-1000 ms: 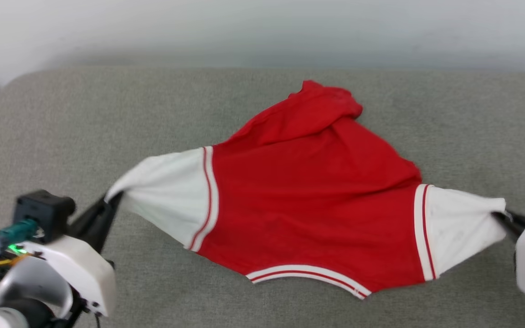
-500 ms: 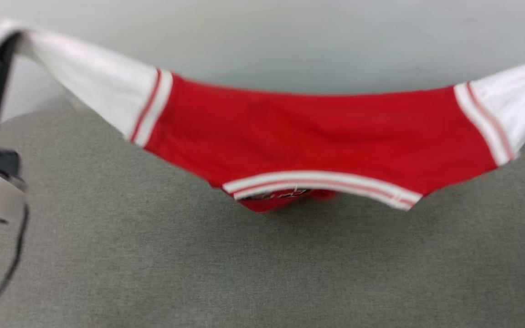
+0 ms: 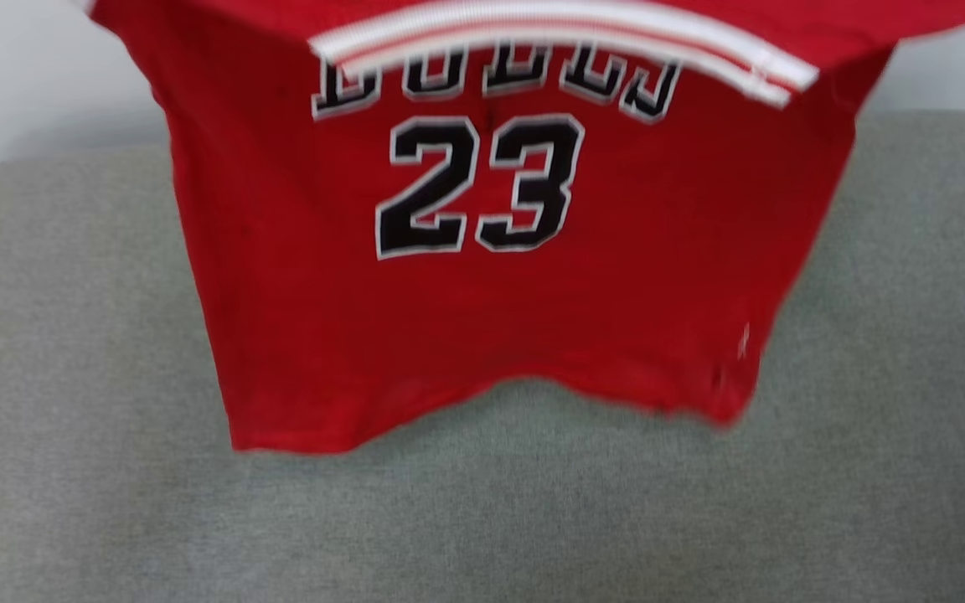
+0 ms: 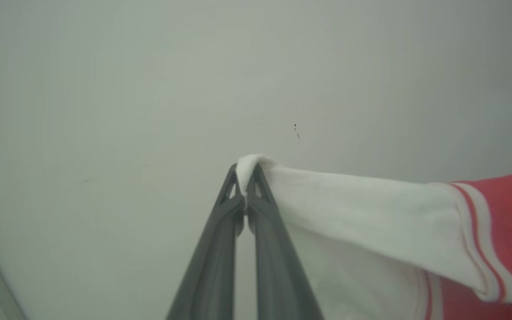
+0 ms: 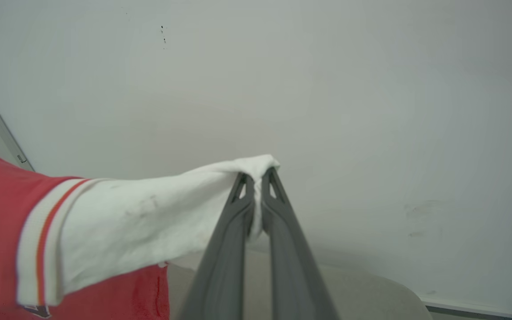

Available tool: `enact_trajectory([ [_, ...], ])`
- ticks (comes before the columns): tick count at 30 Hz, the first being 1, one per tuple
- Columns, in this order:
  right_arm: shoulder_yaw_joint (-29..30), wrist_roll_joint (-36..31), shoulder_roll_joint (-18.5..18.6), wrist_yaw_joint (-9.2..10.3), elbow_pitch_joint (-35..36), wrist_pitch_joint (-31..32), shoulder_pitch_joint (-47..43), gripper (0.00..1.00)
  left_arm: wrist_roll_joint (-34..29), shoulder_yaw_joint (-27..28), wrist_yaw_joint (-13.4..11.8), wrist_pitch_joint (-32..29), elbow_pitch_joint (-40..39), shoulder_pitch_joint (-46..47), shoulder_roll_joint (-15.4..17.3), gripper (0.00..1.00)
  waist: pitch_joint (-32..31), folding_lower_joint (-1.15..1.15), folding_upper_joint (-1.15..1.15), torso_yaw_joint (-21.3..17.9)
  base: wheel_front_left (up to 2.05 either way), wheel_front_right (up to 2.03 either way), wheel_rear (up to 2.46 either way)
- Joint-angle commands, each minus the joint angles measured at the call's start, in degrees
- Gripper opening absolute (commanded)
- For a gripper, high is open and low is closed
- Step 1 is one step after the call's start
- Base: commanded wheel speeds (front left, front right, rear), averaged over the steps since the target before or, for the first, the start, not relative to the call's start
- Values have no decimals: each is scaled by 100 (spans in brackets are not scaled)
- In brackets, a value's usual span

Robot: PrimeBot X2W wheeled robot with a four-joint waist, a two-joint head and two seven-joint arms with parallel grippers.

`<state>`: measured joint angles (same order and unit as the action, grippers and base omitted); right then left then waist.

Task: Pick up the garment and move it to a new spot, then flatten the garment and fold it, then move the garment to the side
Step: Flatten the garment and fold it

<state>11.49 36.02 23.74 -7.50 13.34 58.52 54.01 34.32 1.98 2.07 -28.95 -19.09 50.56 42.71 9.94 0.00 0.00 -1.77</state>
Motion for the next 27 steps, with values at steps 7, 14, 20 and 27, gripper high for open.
enact_trajectory([
  [7, -480, -452, 94, 3, -609, -705, 1077, 0, -270, -275, 160, 295, 972, 1356, 42, 0, 1075, 0, 0, -250, 0, 0, 0],
  [14, -1018, -1266, 318, 3, -1514, -1768, 2246, 0, -650, -718, 247, 822, 2297, 3280, -303, 0, 2100, 0, 0, -289, 0, 0, 0],
  [20, -970, -1743, -1, 5, -2509, -2727, 3214, 0, -1051, -1111, 324, 1495, 3456, 4717, -605, 0, 2711, 0, 0, -248, 0, 0, 0],
  [27, -693, -1853, -524, 4, -3555, -3643, 3752, 0, -1153, -1270, 369, 2198, 4329, 5192, -900, 0, 3007, 0, 0, -133, 0, 0, 0],
])
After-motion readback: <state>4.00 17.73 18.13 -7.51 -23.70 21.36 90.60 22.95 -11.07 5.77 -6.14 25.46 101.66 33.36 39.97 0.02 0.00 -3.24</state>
